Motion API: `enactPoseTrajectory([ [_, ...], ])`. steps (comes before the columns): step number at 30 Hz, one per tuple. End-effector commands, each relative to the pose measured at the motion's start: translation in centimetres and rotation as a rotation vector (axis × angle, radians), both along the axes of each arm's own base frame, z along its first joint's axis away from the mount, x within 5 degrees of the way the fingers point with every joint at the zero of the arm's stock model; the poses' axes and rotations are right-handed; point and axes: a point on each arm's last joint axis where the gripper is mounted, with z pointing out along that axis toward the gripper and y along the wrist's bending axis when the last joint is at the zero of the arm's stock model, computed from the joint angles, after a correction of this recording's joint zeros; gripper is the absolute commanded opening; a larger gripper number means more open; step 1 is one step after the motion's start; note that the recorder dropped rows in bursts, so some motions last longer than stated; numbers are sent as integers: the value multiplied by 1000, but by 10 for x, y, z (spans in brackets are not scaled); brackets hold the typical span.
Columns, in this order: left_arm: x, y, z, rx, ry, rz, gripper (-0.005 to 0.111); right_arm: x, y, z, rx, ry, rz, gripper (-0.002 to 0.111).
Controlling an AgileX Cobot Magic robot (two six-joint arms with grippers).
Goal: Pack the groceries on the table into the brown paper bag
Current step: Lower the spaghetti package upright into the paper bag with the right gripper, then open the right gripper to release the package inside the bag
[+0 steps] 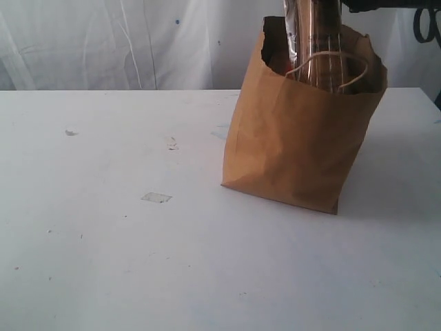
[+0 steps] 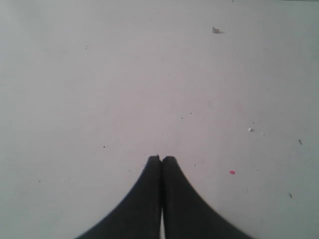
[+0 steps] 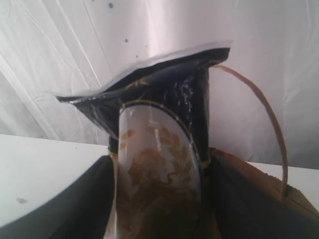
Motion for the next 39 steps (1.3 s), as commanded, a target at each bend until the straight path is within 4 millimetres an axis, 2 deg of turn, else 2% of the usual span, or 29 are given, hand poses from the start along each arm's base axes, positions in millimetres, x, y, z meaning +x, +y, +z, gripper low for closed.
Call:
enactPoseTrajectory([
  [1,0,0,-1,4,0,-4,0,-1,0,-1,-29,-3,17,56],
  [15,0,0,-1,4,0,-4,0,-4,4,-5,-92,12,82,56],
  [23,0,0,-1,4,0,-4,0,-7,5,-10,-179,31,136,67],
  [31,0,0,-1,4,0,-4,0,-10,7,-13,-223,52,187,68],
  [39,0,0,-1,4,0,-4,0,-7,3,-12,-248,20,137,68],
])
